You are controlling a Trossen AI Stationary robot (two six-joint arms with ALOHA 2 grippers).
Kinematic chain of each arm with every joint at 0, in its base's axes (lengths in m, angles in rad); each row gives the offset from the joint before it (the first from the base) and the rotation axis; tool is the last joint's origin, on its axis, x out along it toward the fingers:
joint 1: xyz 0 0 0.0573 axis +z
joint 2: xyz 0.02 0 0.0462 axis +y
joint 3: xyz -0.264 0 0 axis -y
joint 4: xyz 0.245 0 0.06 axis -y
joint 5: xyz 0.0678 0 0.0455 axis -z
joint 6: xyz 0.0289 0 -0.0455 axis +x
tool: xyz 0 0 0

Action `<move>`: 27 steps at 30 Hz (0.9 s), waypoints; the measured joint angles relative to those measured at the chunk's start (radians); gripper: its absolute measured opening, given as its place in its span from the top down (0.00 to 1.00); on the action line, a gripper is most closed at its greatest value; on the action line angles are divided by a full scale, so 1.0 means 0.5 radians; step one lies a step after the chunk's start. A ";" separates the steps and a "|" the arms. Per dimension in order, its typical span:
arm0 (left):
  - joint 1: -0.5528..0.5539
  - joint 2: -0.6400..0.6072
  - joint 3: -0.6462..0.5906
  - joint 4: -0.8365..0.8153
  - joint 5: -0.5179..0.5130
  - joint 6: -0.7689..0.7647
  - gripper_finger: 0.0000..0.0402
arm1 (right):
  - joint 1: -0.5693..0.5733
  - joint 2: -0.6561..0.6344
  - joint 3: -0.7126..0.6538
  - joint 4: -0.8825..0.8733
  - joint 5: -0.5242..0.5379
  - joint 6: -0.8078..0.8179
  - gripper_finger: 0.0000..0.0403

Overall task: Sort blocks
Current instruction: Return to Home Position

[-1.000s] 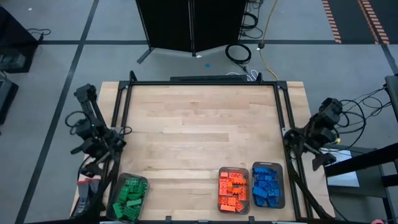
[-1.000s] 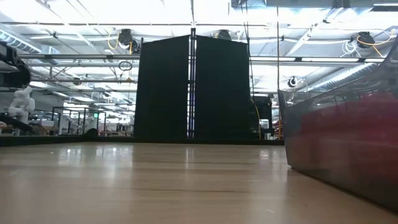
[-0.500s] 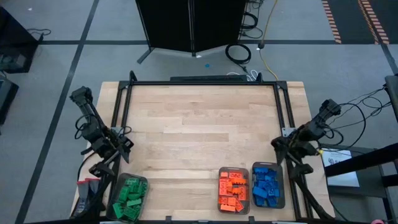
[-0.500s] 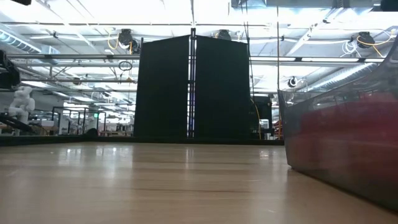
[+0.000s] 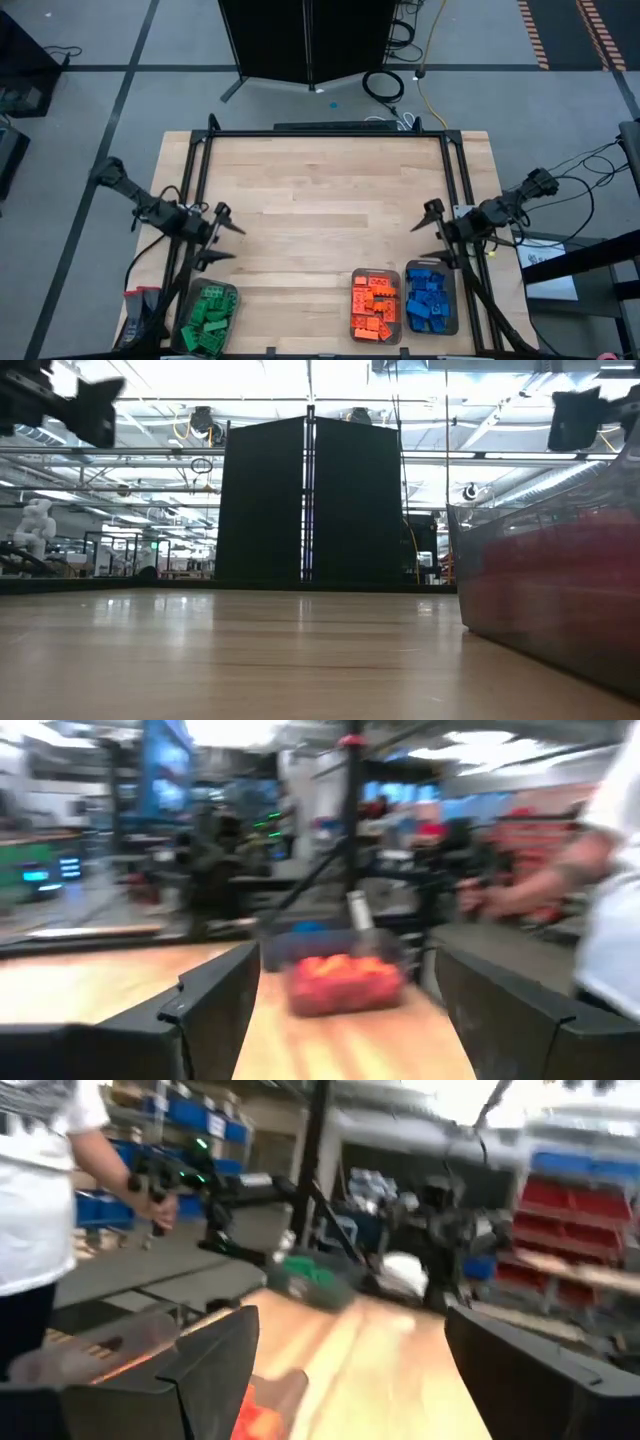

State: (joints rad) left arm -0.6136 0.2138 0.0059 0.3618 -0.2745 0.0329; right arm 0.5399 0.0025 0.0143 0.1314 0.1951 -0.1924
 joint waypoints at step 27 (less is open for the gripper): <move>1.473 -0.001 -0.003 -0.318 1.521 -0.254 0.25 | -0.283 0.355 0.003 -0.193 -0.673 0.655 0.21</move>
State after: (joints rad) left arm 0.1227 0.2134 0.0044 0.2029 0.4861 -0.0940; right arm 0.3985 0.1799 0.0158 0.0349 -0.1415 0.1352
